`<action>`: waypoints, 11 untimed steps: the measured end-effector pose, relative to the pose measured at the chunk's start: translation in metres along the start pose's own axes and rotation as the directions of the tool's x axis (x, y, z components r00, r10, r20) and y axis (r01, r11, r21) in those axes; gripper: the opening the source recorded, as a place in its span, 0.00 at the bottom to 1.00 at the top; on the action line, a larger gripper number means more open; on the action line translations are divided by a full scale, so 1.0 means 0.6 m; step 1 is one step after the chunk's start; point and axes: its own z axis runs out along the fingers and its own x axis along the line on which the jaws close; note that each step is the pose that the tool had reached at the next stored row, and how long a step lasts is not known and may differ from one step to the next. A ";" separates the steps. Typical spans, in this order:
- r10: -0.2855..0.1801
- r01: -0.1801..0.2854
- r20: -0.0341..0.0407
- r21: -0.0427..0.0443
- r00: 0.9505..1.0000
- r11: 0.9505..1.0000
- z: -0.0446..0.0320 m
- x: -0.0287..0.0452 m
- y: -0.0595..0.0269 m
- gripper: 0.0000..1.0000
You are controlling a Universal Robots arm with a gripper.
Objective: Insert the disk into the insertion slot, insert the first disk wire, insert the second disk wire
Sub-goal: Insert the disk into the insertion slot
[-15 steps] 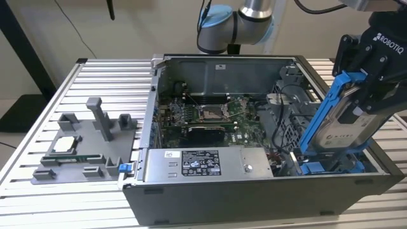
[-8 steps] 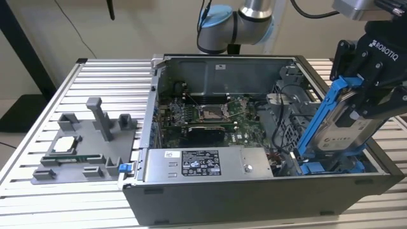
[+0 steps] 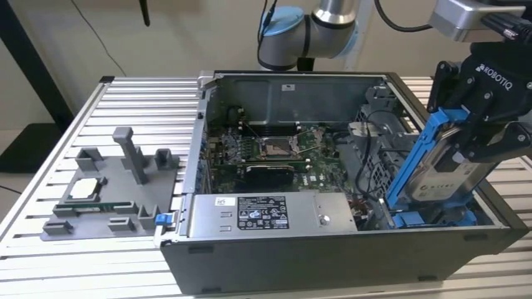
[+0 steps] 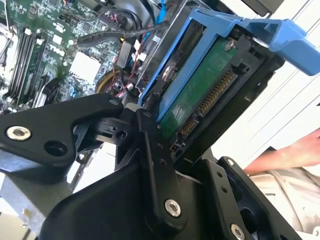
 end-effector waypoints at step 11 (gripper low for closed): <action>-0.001 0.001 0.006 0.000 1.000 1.000 0.016 -0.003 -0.006 0.00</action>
